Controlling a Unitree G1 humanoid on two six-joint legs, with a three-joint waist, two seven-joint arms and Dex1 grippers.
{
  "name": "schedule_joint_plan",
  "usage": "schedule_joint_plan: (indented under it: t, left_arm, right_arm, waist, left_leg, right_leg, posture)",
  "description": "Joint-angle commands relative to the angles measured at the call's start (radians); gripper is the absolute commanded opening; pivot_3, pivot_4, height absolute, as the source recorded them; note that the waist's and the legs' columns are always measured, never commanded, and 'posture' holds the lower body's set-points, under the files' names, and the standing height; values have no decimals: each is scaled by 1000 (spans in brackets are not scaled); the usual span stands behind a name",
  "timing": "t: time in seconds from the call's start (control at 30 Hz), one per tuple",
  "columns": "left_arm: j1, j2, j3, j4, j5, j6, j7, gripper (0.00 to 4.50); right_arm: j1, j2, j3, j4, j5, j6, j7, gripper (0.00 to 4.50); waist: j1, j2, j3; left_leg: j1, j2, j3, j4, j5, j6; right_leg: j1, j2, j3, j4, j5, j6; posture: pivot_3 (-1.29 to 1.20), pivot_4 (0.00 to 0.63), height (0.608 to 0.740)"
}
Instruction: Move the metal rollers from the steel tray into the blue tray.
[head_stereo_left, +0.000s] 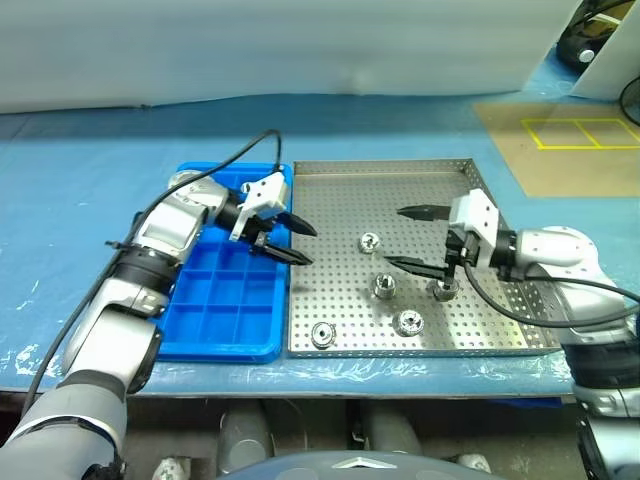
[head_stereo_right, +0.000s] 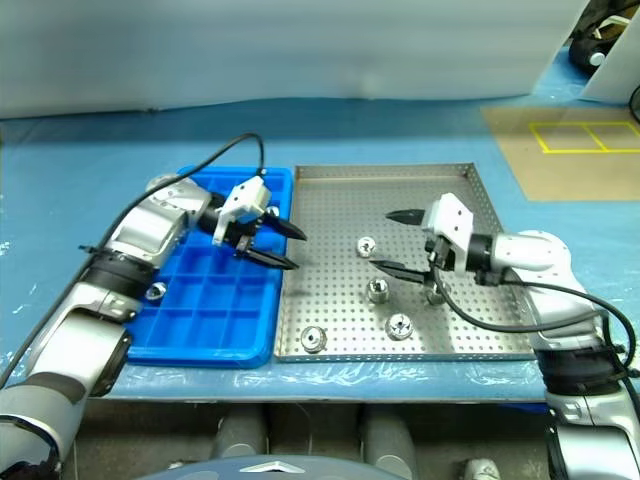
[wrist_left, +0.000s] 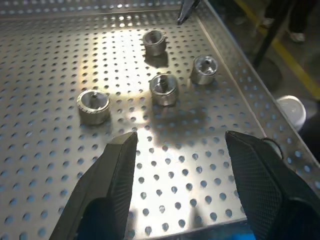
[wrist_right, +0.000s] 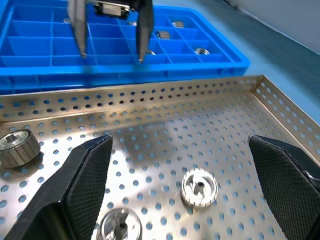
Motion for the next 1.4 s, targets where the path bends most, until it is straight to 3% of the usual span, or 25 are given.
schedule_joint_plan:
  t: [0.03,0.2,0.37,0.63,1.07,1.4]
  left_arm:
    - [-48,1,-117,2,-33,-78,-24,3008]
    - [-76,82,-344,-85,-116,-171,-24,3008]
    - [-82,138,-464,-163,-150,-205,-24,3008]
    - [30,176,-461,-277,-108,-236,-24,3008]
    - [115,115,-368,-240,85,-297,4,3008]
    - [138,67,-372,-222,194,-341,25,3008]
  right_arm:
    - [49,-25,-63,-102,39,34,-42,4500]
    - [116,-38,-87,-184,72,82,-81,4500]
    - [162,-42,-95,-227,89,105,-109,4500]
    - [181,-32,-81,-264,108,130,-143,4500]
    - [211,-23,-61,-303,134,153,-169,4500]
    - [229,-31,-77,-320,144,167,-182,4500]
  waist:
    - [-7,0,0]
    - [-33,0,0]
    - [-35,0,0]
    - [-38,1,0]
    - [-35,2,-1]
    - [-33,4,-3]
  left_leg:
    - [0,0,0,0,0,0]
    - [2,-1,3,0,-1,2]
    - [2,-1,4,0,-2,3]
    - [4,-2,9,1,-3,5]
    - [5,-2,10,1,-3,5]
    - [18,-4,11,2,-5,9]
  right_leg:
    - [1,0,1,0,0,0]
    - [1,0,4,-1,1,2]
    - [0,0,6,-1,1,2]
    - [0,0,10,-2,2,4]
    - [1,0,11,-2,2,5]
    - [11,-1,14,-4,-1,12]
  posture:
    - [-344,150,740]
    - [-377,150,740]
    - [-381,150,740]
    - [-372,150,740]
    - [-348,150,740]
    - [-367,150,740]
